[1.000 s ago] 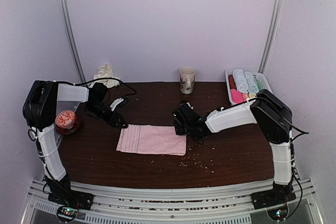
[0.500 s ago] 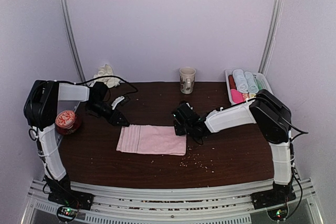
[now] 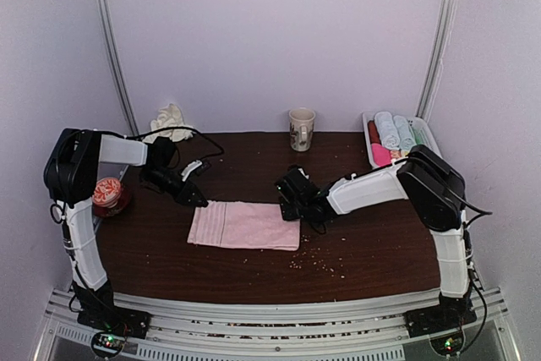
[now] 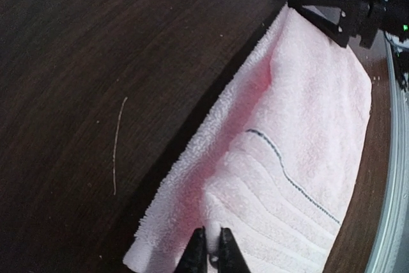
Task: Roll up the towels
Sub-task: Adjust the towel at the center of the board.
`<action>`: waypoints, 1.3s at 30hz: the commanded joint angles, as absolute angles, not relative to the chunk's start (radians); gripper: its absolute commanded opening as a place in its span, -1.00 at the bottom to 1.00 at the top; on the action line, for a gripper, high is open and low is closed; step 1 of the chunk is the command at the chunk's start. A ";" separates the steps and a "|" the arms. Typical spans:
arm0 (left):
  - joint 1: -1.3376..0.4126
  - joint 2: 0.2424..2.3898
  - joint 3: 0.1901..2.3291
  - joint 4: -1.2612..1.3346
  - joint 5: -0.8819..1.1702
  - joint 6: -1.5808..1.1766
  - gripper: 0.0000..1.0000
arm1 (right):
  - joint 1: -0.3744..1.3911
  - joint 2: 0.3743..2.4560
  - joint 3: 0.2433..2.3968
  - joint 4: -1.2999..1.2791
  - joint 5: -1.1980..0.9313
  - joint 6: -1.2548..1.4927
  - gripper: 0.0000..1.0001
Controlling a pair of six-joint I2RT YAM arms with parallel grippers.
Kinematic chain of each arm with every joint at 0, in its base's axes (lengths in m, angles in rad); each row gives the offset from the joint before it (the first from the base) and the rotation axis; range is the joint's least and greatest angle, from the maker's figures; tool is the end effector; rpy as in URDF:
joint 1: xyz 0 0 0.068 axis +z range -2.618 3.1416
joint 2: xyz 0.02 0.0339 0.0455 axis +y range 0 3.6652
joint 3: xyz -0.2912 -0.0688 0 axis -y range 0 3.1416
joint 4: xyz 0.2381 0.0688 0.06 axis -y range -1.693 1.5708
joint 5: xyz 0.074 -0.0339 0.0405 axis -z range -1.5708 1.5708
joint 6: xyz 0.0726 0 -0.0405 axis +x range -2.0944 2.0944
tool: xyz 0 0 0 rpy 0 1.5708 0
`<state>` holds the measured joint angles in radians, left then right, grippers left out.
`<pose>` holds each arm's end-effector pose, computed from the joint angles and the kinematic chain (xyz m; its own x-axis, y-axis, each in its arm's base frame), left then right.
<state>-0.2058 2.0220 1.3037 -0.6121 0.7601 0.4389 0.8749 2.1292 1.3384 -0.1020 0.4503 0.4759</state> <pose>0.3773 -0.1299 0.1411 -0.7295 0.4669 -0.4999 0.6834 0.5275 -0.5046 0.3267 0.3418 0.1249 -0.6802 -0.1709 -0.7128 -0.2299 0.9731 -0.0139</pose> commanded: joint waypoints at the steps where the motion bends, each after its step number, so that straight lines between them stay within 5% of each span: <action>1: -0.197 1.999 1.328 -0.618 0.791 0.432 -1.00 | 0.879 2.156 1.362 -0.145 0.484 0.487 0.51; 19: -0.198 1.929 1.242 -0.530 0.543 0.280 -1.00 | 0.881 2.171 1.367 -0.166 0.496 0.486 0.51; 30: -0.198 1.940 1.295 -0.463 0.407 0.226 -0.12 | 0.911 2.130 1.363 -0.158 0.498 0.439 0.60; 39: -0.204 1.726 1.251 -0.376 0.383 0.226 0.70 | 0.943 1.943 1.296 -0.127 0.427 0.403 1.00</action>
<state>-0.2035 1.8378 1.2621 -0.4633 0.3992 0.2241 0.9325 2.0773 1.3373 -0.1387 0.4618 0.4232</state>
